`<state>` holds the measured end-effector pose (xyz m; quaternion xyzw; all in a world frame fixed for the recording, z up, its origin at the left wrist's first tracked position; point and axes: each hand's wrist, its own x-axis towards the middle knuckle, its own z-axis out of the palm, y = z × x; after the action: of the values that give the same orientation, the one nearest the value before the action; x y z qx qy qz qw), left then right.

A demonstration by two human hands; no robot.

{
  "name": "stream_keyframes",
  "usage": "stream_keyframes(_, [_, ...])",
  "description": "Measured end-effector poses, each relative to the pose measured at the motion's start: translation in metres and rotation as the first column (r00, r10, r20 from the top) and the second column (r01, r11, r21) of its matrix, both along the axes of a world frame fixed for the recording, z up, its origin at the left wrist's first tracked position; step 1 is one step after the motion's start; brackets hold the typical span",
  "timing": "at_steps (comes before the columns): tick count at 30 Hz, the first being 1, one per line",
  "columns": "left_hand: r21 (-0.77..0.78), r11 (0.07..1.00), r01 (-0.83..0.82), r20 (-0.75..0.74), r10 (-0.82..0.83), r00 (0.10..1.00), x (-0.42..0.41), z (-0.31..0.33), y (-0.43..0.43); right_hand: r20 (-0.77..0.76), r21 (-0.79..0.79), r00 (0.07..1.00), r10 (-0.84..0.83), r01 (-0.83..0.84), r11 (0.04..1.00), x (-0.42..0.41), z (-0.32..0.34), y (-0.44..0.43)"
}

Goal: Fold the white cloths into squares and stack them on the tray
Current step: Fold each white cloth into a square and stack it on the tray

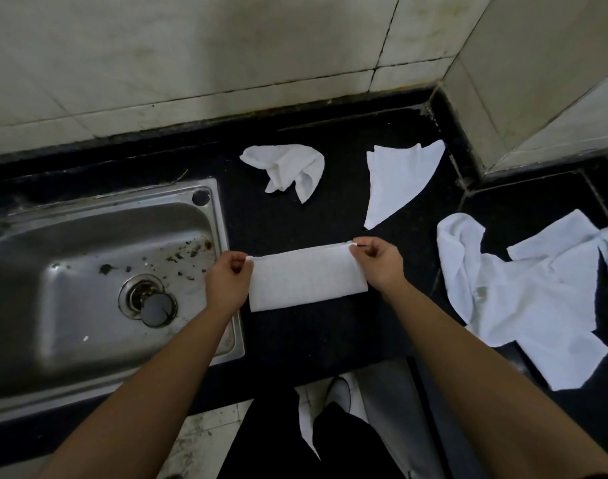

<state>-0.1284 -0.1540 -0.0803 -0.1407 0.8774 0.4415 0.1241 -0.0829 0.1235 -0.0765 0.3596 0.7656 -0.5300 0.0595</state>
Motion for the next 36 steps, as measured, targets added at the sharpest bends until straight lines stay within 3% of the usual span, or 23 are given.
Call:
stream_keyframes(6, [-0.132,0.988,0.076,-0.016,-0.078,0.997,-0.007,-0.010,0.000,0.024,0.067,1.000,-0.013,0.011,0.998,-0.012,-0.012,-0.002])
stream_keyframes(14, [-0.139,0.984,0.113,-0.032,-0.118,0.992,-0.003,-0.011,-0.001,0.055,0.150,0.998,0.024,-0.032,0.988,-0.013,-0.013,-0.008])
stream_keyframes(16, [-0.238,0.953,0.188,-0.102,-0.217,0.971,0.003,-0.011,-0.005,0.007,0.294,0.993,0.115,-0.112,0.949,-0.005,-0.012,-0.010])
stream_keyframes(18, [-0.405,0.860,0.311,-0.216,-0.420,0.881,0.011,-0.011,-0.010,-0.068,0.567,0.930,0.362,-0.262,0.781,0.004,-0.014,-0.012])
stream_keyframes(20, [-0.531,0.734,0.423,-0.279,-0.623,0.731,0.016,-0.011,-0.010,-0.039,0.705,0.786,0.616,-0.415,0.575,0.009,-0.014,-0.017])
stream_keyframes(22, [-0.611,0.598,0.518,-0.223,-0.759,0.612,0.022,-0.013,-0.007,0.106,0.710,0.620,0.778,-0.595,0.377,0.010,-0.016,-0.027])
stream_keyframes(24, [-0.650,0.470,0.597,-0.081,-0.824,0.560,0.026,-0.018,-0.009,0.285,0.668,0.465,0.838,-0.723,0.174,0.010,-0.020,-0.034])
stream_keyframes(27, [-0.671,0.325,0.666,0.104,-0.848,0.519,0.024,-0.024,-0.017,0.449,0.606,0.352,0.821,-0.795,0.009,0.008,-0.028,-0.030])
stream_keyframes(29, [-0.666,0.278,0.692,0.164,-0.850,0.500,0.022,-0.024,-0.020,0.472,0.591,0.337,0.815,-0.807,-0.009,0.008,-0.029,-0.028])
stream_keyframes(32, [-0.655,0.292,0.697,0.169,-0.843,0.511,0.019,-0.016,-0.016,0.456,0.570,0.344,0.821,-0.821,0.027,0.006,-0.019,-0.031])
stream_keyframes(36, [-0.654,0.363,0.663,0.033,-0.862,0.505,0.016,-0.002,0.004,0.341,0.674,0.480,0.808,-0.724,0.146,0.016,-0.006,-0.019])
